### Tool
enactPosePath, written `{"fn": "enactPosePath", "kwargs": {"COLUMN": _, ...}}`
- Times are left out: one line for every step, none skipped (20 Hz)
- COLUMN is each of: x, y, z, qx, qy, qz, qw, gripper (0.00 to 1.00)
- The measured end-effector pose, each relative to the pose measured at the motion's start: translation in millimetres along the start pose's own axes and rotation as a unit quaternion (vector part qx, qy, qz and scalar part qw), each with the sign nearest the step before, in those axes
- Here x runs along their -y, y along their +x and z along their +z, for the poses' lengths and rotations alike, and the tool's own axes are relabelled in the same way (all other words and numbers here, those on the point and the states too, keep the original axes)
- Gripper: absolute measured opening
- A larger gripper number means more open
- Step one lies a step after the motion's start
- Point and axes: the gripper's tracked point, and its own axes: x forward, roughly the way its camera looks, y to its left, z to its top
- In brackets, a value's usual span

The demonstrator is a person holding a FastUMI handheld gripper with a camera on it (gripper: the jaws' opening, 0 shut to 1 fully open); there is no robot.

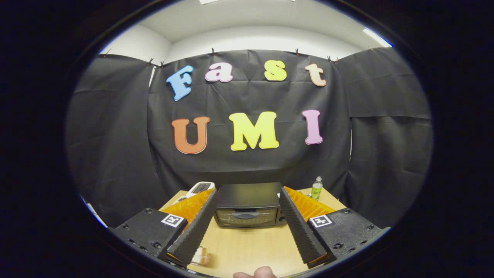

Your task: Open the toaster oven, put the food inside, and close the toaster oven door.

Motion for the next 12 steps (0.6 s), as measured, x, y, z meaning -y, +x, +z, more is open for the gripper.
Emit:
{"fn": "enactPosePath", "kwargs": {"x": 2.0, "y": 3.9, "z": 1.5, "qx": 0.001, "qy": 0.004, "qz": -0.001, "qw": 1.000, "gripper": 1.00}}
{"fn": "enactPosePath", "kwargs": {"x": 3.4, "y": 8.6, "z": 1.6, "qx": 0.000, "qy": 0.008, "qz": -0.002, "qw": 1.000, "gripper": 1.00}}
{"fn": "enactPosePath", "kwargs": {"x": 5.8, "y": 13.2, "z": 0.1, "qx": 0.000, "qy": 0.011, "qz": -0.002, "qw": 1.000, "gripper": 1.00}}
{"fn": "enactPosePath", "kwargs": {"x": 6.2, "y": 19.5, "z": -2.7, "qx": -0.004, "qy": 0.013, "qz": 0.000, "qw": 1.000, "gripper": 1.00}}
{"fn": "enactPosePath", "kwargs": {"x": 5.8, "y": 28.1, "z": -7.7, "qx": -0.009, "qy": 0.014, "qz": 0.003, "qw": 1.000, "gripper": 1.00}}
{"fn": "enactPosePath", "kwargs": {"x": 5.6, "y": 37.2, "z": -13.9, "qx": -0.015, "qy": 0.015, "qz": 0.007, "qw": 1.000, "gripper": 1.00}}
{"fn": "enactPosePath", "kwargs": {"x": 6.9, "y": 47.6, "z": -21.3, "qx": -0.022, "qy": 0.015, "qz": 0.008, "qw": 1.000, "gripper": 1.00}}
{"fn": "enactPosePath", "kwargs": {"x": 9.4, "y": 59.6, "z": -29.7, "qx": -0.027, "qy": 0.015, "qz": 0.008, "qw": 0.999, "gripper": 1.00}}
{"fn": "enactPosePath", "kwargs": {"x": 11.1, "y": 71.6, "z": -40.3, "qx": -0.035, "qy": 0.012, "qz": 0.005, "qw": 0.999, "gripper": 1.00}}
{"fn": "enactPosePath", "kwargs": {"x": 12.9, "y": 83.9, "z": -51.9, "qx": -0.042, "qy": 0.009, "qz": 0.006, "qw": 0.999, "gripper": 1.00}}
{"fn": "enactPosePath", "kwargs": {"x": 10.9, "y": 96.4, "z": -65.2, "qx": -0.051, "qy": 0.007, "qz": 0.009, "qw": 0.999, "gripper": 1.00}}
{"fn": "enactPosePath", "kwargs": {"x": 9.3, "y": 109.6, "z": -76.9, "qx": -0.061, "qy": 0.005, "qz": 0.012, "qw": 0.998, "gripper": 1.00}}
